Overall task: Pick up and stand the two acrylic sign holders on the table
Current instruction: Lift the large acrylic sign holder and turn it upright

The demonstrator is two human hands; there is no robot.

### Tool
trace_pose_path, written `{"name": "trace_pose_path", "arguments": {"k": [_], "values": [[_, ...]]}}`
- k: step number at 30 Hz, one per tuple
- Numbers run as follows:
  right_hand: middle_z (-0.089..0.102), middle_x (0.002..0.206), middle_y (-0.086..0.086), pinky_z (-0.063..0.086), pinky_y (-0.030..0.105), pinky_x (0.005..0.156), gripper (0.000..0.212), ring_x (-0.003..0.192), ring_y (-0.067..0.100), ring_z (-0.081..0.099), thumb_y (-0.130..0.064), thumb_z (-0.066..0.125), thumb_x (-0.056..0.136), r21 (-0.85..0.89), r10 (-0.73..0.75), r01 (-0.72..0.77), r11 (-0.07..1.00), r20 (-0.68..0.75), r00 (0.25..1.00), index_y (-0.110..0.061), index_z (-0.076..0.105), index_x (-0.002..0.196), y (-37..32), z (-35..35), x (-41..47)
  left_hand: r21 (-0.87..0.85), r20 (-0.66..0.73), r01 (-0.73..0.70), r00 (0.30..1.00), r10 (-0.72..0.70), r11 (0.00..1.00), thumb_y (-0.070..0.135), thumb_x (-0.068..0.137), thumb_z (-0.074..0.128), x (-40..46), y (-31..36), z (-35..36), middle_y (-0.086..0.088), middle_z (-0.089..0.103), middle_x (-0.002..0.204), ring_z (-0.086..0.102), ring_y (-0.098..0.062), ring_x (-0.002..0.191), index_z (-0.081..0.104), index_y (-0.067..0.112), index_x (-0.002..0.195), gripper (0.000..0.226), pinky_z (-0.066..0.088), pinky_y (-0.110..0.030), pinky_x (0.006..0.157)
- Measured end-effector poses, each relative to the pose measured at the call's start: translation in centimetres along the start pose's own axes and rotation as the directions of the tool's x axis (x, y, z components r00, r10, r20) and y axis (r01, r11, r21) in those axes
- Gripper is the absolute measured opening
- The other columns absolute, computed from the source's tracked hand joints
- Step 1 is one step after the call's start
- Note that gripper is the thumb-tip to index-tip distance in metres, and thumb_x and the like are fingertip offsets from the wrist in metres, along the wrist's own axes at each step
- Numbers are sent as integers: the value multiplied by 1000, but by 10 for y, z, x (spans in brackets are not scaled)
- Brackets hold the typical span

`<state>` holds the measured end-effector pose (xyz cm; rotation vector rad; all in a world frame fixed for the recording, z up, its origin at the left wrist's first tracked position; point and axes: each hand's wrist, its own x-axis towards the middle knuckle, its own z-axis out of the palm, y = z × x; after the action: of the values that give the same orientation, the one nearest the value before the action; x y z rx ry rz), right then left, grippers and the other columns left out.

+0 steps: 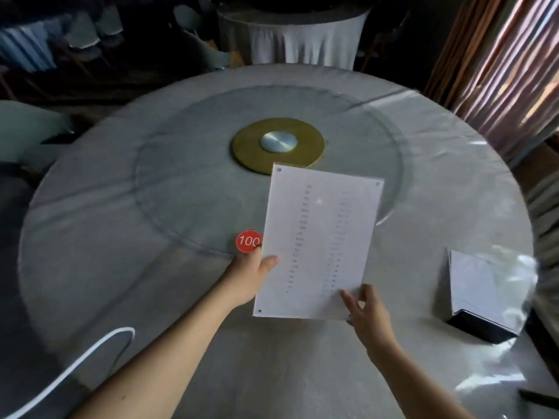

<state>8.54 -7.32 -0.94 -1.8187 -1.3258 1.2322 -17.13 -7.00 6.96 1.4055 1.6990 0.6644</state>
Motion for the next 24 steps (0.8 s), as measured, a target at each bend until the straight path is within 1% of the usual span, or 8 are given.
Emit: {"name": "trace_pose_path", "arguments": {"k": [4, 7, 10, 13, 15, 18, 22, 24], "values": [[69, 98, 7, 56, 48, 79, 32, 86, 31, 67, -38, 67, 89, -124, -69, 80, 989, 92, 993, -13, 58, 107, -14, 48, 0, -43, -127, 203, 970, -207, 978, 41, 97, 52, -38, -56, -23, -5, 65, 131, 63, -20, 114, 55, 13, 125, 40, 53, -40, 94], [65, 96, 5, 46, 37, 74, 31, 93, 34, 64, -29, 67, 91, -162, -129, 159, 974, 180, 975, -9, 56, 111, -32, 87, -5, -55, -230, 305, 923, -310, 951, 43, 93, 57, -68, -90, -39, -4, 67, 122, 64, -24, 108, 51, 15, 124, 42, 55, -38, 88], [58, 98, 3, 36, 31, 75, 36, 104, 36, 61, -22, 67, 92, -202, -180, 237, 950, 266, 947, -4, 53, 120, -47, 125, -9, -229, -305, 348, 861, -406, 909, 43, 90, 59, -94, -116, -52, -1, 67, 121, 66, -23, 107, 49, 22, 126, 43, 58, -45, 85], [60, 103, 11, 35, 31, 77, 36, 110, 38, 59, -17, 65, 93, -194, -222, 295, 935, 327, 918, -1, 51, 122, -63, 156, -5, -303, -435, 340, 782, -446, 890, 37, 91, 63, -101, -132, -61, 0, 70, 119, 67, -20, 104, 55, 19, 123, 37, 59, -44, 83], [63, 114, 18, 35, 31, 78, 36, 111, 39, 58, -15, 65, 93, -204, -235, 319, 925, 354, 905, 0, 50, 122, -71, 173, 1, -328, -528, 330, 713, -461, 885, 34, 90, 66, -100, -140, -65, -2, 72, 111, 69, -23, 97, 60, 17, 114, 30, 59, -44, 79], [61, 120, 18, 34, 29, 80, 38, 113, 37, 57, -12, 66, 92, -222, -242, 343, 913, 383, 891, -1, 49, 123, -84, 192, 9, -342, -614, 318, 637, -466, 884, 36, 88, 67, -97, -147, -66, -4, 72, 101, 69, -27, 89, 61, 18, 106, 25, 59, -44, 75], [63, 121, 16, 36, 31, 82, 39, 114, 36, 58, -16, 67, 91, -255, -231, 338, 906, 372, 899, -3, 50, 124, -89, 207, 24, -303, -669, 303, 608, -428, 904, 31, 92, 65, -86, -148, -65, -5, 73, 95, 68, -23, 80, 61, 14, 98, 18, 55, -32, 68], [63, 118, 13, 39, 32, 82, 35, 113, 34, 60, -17, 67, 91, -277, -229, 332, 902, 347, 910, -6, 52, 120, -86, 208, 32, -285, -682, 296, 606, -410, 912, 28, 92, 65, -78, -148, -65, -4, 73, 95, 67, -22, 82, 61, 12, 97, 18, 51, -30, 68]]}}
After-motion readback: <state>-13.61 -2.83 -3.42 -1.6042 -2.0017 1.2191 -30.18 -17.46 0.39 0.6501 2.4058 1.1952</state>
